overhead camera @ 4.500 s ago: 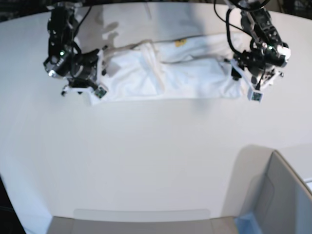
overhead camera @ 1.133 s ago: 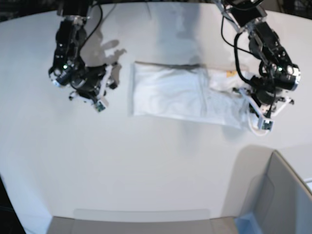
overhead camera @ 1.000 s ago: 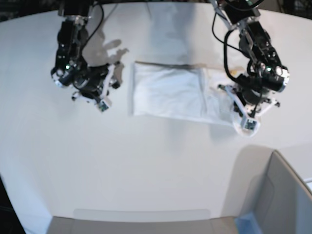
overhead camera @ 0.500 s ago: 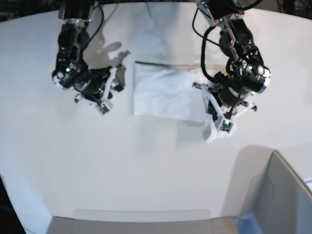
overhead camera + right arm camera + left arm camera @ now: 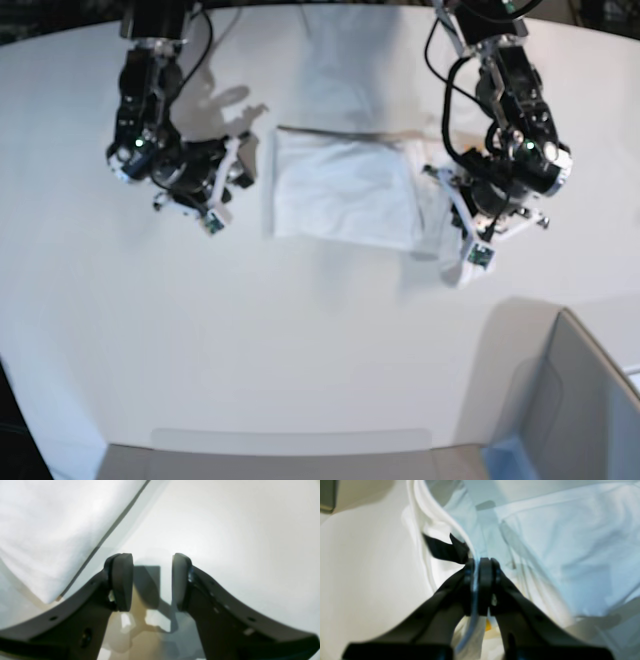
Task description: Layout the t-shirt on the table in an organized manner, then fold the t-shirt properly
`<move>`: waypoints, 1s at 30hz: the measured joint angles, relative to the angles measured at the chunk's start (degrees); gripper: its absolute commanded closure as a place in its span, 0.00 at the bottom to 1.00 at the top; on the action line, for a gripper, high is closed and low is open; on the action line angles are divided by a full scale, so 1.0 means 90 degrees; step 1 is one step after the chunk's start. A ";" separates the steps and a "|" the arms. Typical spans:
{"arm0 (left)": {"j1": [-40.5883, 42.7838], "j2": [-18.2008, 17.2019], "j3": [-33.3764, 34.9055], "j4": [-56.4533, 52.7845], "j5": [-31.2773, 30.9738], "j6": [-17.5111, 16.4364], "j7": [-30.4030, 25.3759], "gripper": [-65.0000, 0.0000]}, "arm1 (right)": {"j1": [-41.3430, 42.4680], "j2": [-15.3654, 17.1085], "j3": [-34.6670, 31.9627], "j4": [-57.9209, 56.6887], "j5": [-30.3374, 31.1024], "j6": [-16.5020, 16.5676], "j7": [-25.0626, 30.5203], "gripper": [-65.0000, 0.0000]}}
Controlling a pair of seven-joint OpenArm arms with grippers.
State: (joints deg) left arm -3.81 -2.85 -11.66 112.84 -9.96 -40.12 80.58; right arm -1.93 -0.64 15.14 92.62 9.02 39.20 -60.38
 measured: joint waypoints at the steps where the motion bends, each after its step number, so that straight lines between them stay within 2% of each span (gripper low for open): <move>1: -0.0002 0.0015 0.0012 0.0002 -0.0027 0.0000 -0.0012 0.78 | 0.0000 0.0000 0.0000 0.0000 0.0000 0.0000 0.0002 0.59; 3: 0.0000 0.0034 -0.0015 0.0002 -0.0032 0.0000 -0.0017 0.68 | 0.0000 0.0000 0.0000 0.0000 0.0000 0.0000 0.0000 0.59; 5: 0.0000 0.0032 -0.0039 0.0002 -0.0036 0.0000 -0.0022 0.64 | -0.0012 0.0000 0.0000 0.0007 0.0000 0.0000 0.0005 0.59; 18: 0.0017 -0.0005 0.0058 0.0002 -0.0036 0.0000 -0.0022 0.57 | -0.0090 0.0019 0.0007 0.0032 0.0044 0.0000 0.0051 0.59; 21: 0.0153 -0.0299 0.0634 -0.0019 -0.0027 -0.0002 -0.0022 0.57 | -0.0087 0.0034 0.0007 0.0032 0.0051 0.0000 0.0053 0.59; 24: 0.0151 -0.0396 0.0996 -0.0165 -0.0041 0.0000 -0.0041 0.57 | -0.0087 0.0034 0.0007 0.0032 0.0051 0.0000 0.0049 0.59; 26: 0.0155 -0.0391 0.1052 -0.0357 -0.0063 -0.0002 -0.0469 0.57 | -0.0087 0.0034 0.0007 0.0032 0.0051 0.0000 0.0049 0.59; 27: 0.0165 -0.0393 0.1054 -0.0457 -0.0068 0.0260 -0.0617 0.57 | -0.0087 0.0034 0.0007 0.0029 0.0053 0.0000 0.0053 0.59; 28: 0.0197 -0.0410 0.1059 -0.0554 -0.0058 0.0362 -0.0801 0.57 | -0.0087 0.0034 0.0007 0.0032 0.0051 0.0000 0.0049 0.59; 30: 0.0231 -0.0525 0.1059 -0.0721 -0.0058 0.0338 -0.0828 0.57 | -0.0087 0.0049 0.0007 0.0029 0.0058 0.0000 0.0049 0.59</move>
State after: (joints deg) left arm -1.74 -7.57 -2.13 106.34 -10.48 -37.08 73.12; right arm -2.72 -0.21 15.20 92.88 9.54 39.20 -59.94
